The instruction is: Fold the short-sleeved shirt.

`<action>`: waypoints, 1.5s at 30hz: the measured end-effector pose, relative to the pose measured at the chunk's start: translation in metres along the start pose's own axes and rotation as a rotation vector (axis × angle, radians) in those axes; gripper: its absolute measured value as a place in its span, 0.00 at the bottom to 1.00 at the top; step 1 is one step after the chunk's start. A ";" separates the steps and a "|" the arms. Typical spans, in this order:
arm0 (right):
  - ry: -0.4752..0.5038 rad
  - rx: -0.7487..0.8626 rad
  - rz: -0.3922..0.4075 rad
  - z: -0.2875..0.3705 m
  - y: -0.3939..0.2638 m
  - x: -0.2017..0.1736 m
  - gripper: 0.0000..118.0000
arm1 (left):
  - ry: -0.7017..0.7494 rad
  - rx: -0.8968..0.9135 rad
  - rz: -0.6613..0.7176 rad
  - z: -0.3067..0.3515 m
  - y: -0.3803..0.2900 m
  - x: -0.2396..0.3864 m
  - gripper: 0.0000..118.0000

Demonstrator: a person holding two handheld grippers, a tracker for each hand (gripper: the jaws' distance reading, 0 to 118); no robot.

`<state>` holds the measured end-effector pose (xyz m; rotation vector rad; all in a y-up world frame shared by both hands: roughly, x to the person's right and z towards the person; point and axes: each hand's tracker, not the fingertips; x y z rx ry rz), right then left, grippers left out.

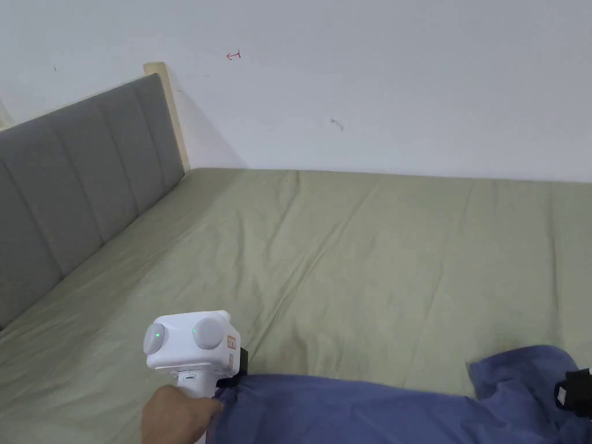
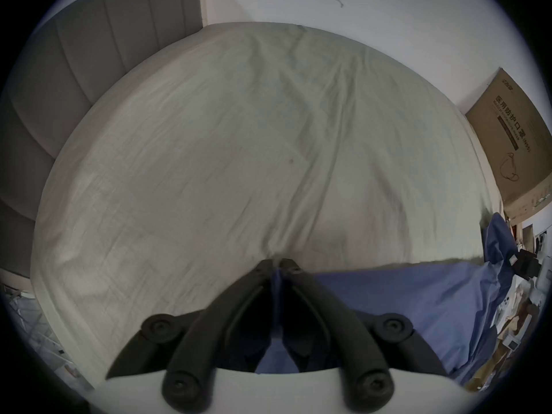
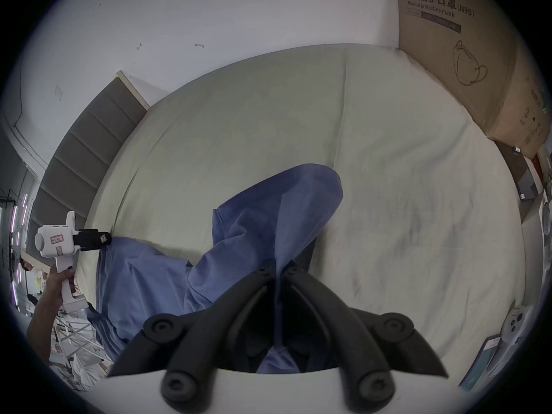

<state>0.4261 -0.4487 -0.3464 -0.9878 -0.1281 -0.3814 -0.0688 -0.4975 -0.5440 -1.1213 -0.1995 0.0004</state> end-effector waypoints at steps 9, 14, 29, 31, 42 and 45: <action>0.083 0.093 0.034 0.067 -0.008 -0.004 0.02 | -0.119 0.121 -0.060 0.076 -0.012 -0.011 0.03; 0.137 0.167 0.093 0.149 -0.053 -0.005 0.01 | -0.214 0.223 -0.133 0.151 -0.060 -0.034 0.03; 0.109 -0.045 -0.123 0.171 -0.268 0.075 0.02 | -0.358 0.075 0.006 0.172 -0.253 -0.114 0.03; 0.055 -0.061 -0.088 0.159 -0.275 0.078 0.02 | -0.330 0.069 -0.001 0.163 -0.258 -0.114 0.03; 0.010 -0.119 -0.056 0.143 -0.265 0.069 0.13 | -0.270 0.013 -0.057 0.149 -0.249 -0.097 0.44; -0.058 -0.049 -0.057 0.173 -0.260 0.059 0.19 | -0.305 0.084 0.004 0.174 -0.247 -0.099 0.51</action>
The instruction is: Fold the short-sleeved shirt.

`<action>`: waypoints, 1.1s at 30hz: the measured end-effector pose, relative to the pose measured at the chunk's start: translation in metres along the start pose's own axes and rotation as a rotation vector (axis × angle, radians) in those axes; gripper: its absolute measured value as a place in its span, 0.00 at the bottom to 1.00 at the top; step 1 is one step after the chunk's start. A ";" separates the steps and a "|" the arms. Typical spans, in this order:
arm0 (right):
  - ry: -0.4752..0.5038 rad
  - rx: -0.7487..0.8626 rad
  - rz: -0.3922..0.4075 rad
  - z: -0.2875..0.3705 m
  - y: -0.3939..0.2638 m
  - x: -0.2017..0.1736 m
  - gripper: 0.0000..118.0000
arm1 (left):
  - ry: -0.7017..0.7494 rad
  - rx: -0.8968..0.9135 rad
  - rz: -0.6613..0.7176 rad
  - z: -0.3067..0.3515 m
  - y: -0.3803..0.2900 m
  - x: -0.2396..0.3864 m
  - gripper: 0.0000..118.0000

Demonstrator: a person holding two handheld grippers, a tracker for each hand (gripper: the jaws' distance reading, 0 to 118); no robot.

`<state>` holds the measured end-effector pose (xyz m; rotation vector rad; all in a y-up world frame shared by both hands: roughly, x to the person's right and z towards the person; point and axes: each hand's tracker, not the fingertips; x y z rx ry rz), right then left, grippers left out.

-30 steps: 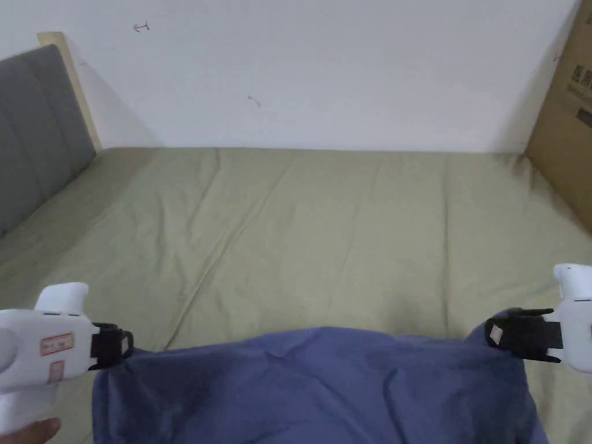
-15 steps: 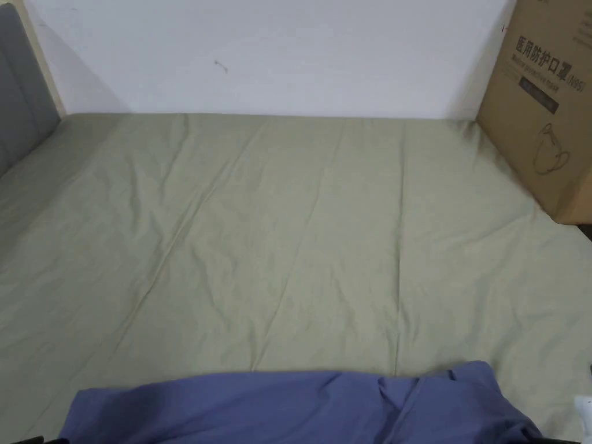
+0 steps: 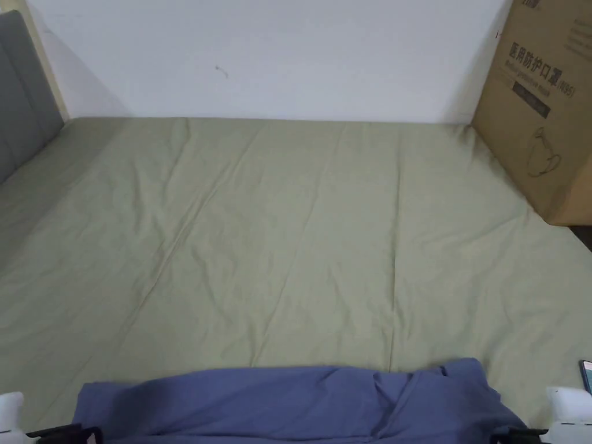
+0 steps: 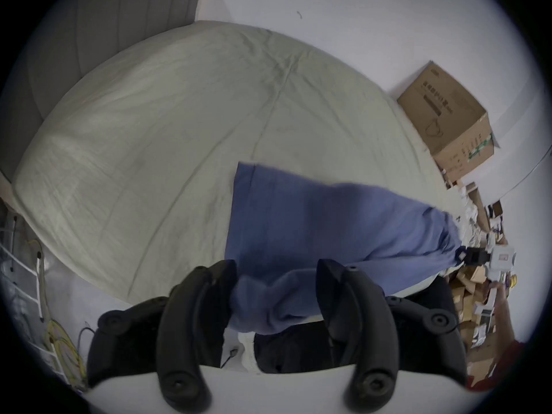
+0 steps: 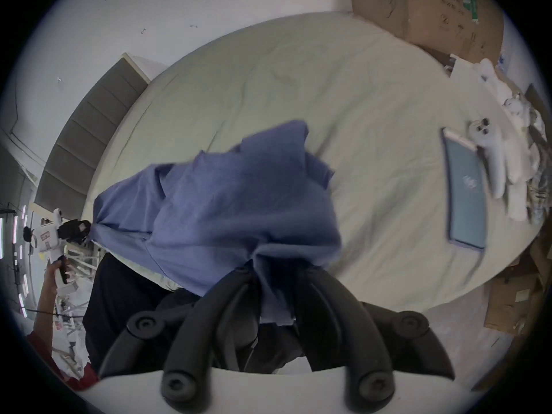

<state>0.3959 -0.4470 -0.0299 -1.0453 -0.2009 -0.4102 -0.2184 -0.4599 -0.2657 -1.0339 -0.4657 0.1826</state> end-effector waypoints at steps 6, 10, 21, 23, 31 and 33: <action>-0.157 0.693 0.236 0.140 0.005 -0.079 0.18 | 0.092 0.518 -0.345 0.121 0.024 0.101 0.51; -0.156 0.932 0.332 0.179 -0.015 -0.134 0.19 | 0.038 0.827 -0.445 0.177 0.012 0.163 0.49; -0.041 0.944 0.273 0.178 -0.055 -0.180 0.00 | 0.068 0.887 -0.486 0.186 -0.039 0.202 0.00; -0.068 0.947 0.288 0.179 -0.055 -0.183 0.00 | 0.077 0.879 -0.492 0.186 -0.040 0.199 0.00; -0.069 0.939 0.262 0.177 -0.048 -0.182 0.00 | 0.101 0.875 -0.483 0.187 -0.040 0.187 0.00; -0.059 0.935 0.248 0.177 -0.047 -0.180 0.00 | 0.034 0.823 -0.400 0.183 -0.029 0.172 0.05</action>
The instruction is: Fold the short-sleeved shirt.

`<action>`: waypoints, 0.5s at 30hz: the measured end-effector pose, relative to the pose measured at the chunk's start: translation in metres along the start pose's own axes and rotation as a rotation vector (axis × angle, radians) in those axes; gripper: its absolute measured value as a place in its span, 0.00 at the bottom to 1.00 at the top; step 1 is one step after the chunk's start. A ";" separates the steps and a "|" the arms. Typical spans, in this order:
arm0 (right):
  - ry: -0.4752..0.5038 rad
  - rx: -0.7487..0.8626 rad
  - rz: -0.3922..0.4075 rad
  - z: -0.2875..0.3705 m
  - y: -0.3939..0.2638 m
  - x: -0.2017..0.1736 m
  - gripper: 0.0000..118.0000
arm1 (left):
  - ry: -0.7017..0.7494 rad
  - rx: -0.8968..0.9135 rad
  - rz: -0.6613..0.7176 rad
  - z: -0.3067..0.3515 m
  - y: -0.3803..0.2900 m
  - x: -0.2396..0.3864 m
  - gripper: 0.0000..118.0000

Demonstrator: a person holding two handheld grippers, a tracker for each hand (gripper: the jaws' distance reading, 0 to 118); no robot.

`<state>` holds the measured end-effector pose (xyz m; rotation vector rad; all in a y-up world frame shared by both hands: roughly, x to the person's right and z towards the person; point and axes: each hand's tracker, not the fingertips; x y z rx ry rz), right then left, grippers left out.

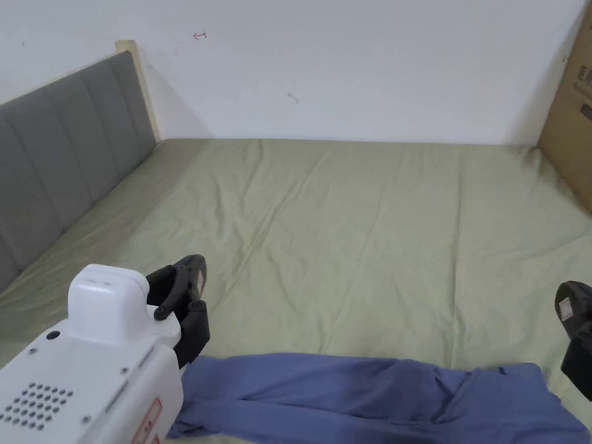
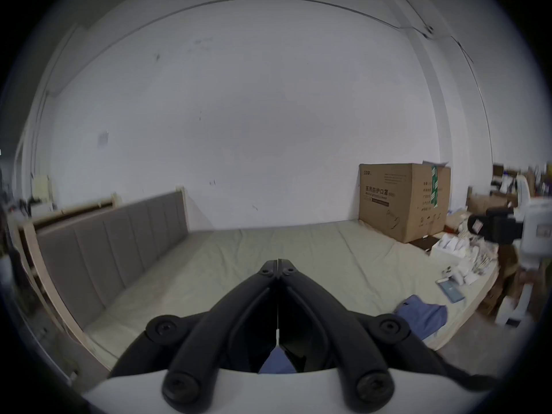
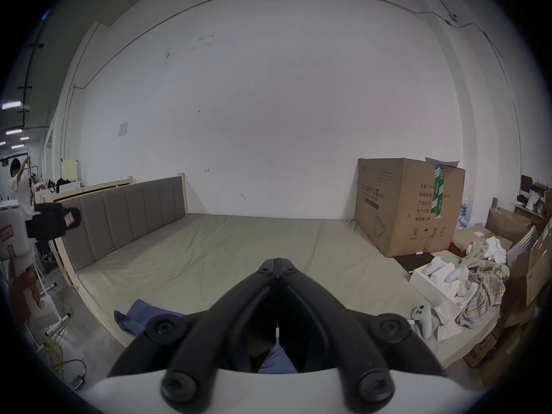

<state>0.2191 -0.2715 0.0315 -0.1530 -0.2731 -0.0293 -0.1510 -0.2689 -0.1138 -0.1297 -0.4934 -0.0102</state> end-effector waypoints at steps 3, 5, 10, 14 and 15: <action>0.017 -0.013 -0.018 0.001 -0.002 0.004 0.00 | -0.152 -0.197 0.256 -0.037 -0.008 -0.053 0.69; 0.024 -0.035 -0.019 0.000 -0.005 0.007 0.00 | -0.202 -0.267 0.521 -0.074 -0.038 -0.107 0.69; 0.056 -0.086 -0.074 -0.004 -0.012 0.013 0.00 | -0.112 -0.681 0.808 -0.147 -0.153 -0.195 0.69; 0.068 -0.108 -0.101 -0.008 -0.014 0.015 0.00 | -0.107 -0.864 0.770 -0.156 -0.209 -0.194 0.69; 0.069 -0.115 -0.097 -0.010 -0.015 0.015 0.00 | -0.091 -0.868 0.814 -0.157 -0.217 -0.194 0.69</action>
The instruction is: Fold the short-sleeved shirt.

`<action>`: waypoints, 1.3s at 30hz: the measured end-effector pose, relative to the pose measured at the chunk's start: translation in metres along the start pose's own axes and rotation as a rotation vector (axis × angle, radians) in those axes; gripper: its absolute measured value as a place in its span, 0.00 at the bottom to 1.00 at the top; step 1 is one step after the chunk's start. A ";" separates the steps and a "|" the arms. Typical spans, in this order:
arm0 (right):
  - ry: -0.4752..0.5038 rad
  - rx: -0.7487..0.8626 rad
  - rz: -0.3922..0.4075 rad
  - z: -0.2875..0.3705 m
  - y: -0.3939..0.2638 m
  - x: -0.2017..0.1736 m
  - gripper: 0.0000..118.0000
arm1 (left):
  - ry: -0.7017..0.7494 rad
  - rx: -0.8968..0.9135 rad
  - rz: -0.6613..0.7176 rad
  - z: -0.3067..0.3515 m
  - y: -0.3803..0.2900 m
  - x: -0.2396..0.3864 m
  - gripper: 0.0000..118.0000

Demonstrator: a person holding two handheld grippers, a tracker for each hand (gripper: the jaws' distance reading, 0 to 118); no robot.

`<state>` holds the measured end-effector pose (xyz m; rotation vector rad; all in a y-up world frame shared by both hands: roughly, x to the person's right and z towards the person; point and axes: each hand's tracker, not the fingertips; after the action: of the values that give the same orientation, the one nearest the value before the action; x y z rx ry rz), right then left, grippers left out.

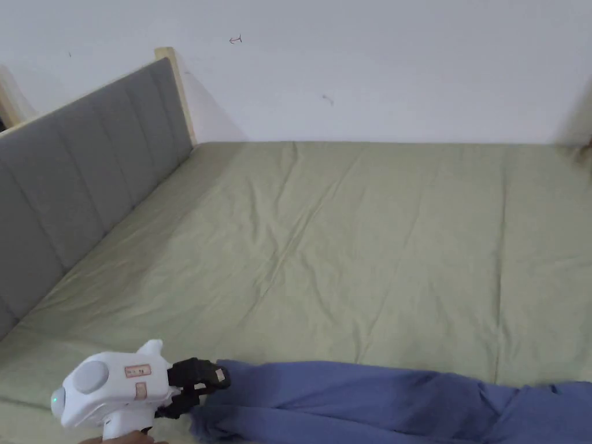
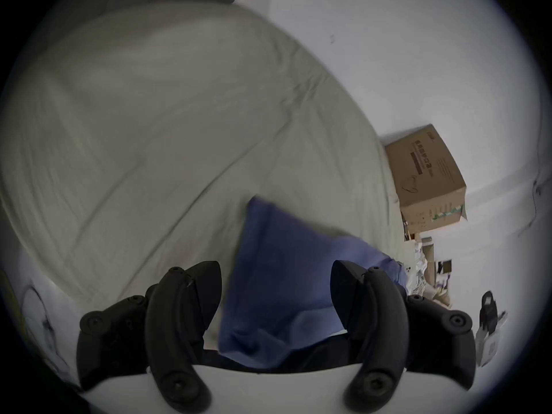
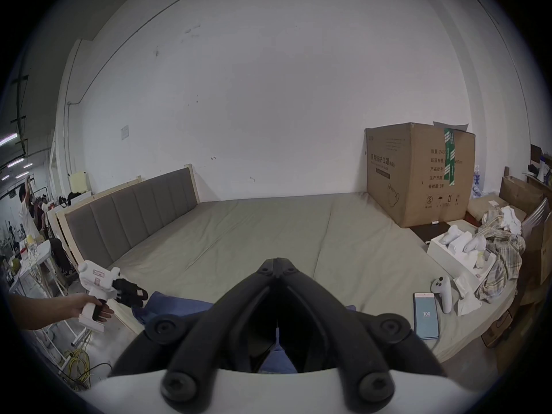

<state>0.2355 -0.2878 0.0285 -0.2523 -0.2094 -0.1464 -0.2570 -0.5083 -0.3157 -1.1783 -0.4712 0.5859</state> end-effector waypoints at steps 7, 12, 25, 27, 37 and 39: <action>0.015 -0.047 -0.046 -0.010 -0.006 0.003 0.00 | -0.075 0.024 0.107 -0.009 0.004 -0.014 0.64; 0.013 -0.066 -0.044 -0.014 -0.010 0.003 0.00 | -0.081 -0.096 0.098 -0.025 -0.010 0.003 0.10; -0.007 -0.062 -0.033 -0.005 -0.008 0.007 0.00 | -0.068 -0.094 -0.319 -0.025 -0.025 0.163 0.09; 0.002 -0.072 -0.046 -0.004 -0.009 0.006 0.00 | -0.054 -0.140 -0.350 -0.050 -0.039 0.183 0.09; -0.029 -0.087 -0.051 0.002 -0.013 0.027 0.00 | -0.171 -0.197 -0.293 -0.097 -0.065 0.198 0.60; -0.036 -0.083 -0.060 0.003 -0.013 0.033 0.00 | -0.163 -0.120 -0.310 -0.074 -0.056 0.194 0.59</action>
<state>0.2647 -0.3029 0.0418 -0.3310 -0.2469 -0.2105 -0.0538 -0.4502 -0.2781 -1.1463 -0.8213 0.3899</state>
